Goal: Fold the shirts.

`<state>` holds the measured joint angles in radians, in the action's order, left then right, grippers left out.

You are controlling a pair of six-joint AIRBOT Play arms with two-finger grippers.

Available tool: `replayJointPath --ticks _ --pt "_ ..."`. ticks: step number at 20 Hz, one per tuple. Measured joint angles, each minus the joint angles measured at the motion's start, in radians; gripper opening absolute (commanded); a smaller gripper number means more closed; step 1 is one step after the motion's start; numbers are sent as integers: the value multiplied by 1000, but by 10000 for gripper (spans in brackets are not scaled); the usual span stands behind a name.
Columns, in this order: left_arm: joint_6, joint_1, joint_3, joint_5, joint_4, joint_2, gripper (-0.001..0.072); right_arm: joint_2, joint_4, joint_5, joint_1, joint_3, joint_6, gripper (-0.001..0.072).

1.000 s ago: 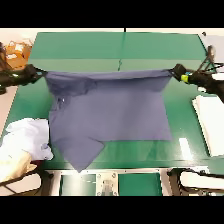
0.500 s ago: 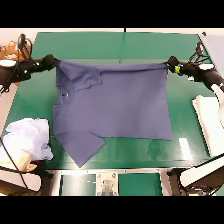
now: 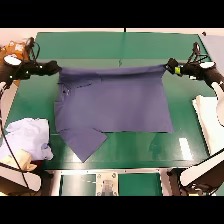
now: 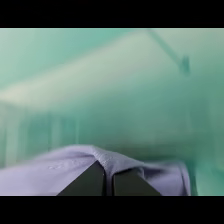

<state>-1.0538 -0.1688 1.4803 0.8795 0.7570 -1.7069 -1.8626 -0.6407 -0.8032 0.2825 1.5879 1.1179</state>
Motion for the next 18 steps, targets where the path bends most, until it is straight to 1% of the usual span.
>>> replayJointPath --ticks 2,6,9,14,15,16,17,18 --pt "-52 1 1 92 101 -2 20 -2 -81 -109 20 1 24 14" --pt "-118 0 -9 237 223 -4 20 -2 -221 -281 37 -8 49 13" --pt "-150 1 -43 306 265 -4 21 -2 -296 -351 40 -19 69 14" --pt "-185 1 -79 362 286 -4 21 -2 -354 -396 41 -26 95 15" --pt "-190 1 -81 373 286 -4 22 -2 -359 -398 40 -26 98 36" --pt "-194 1 -82 379 284 -4 25 -2 -362 -400 38 -26 103 169" --pt "-196 0 -84 391 278 -4 251 -2 -367 -410 38 -26 105 234" --pt "-202 0 -84 408 274 -4 446 -2 -373 -422 38 -23 113 246"
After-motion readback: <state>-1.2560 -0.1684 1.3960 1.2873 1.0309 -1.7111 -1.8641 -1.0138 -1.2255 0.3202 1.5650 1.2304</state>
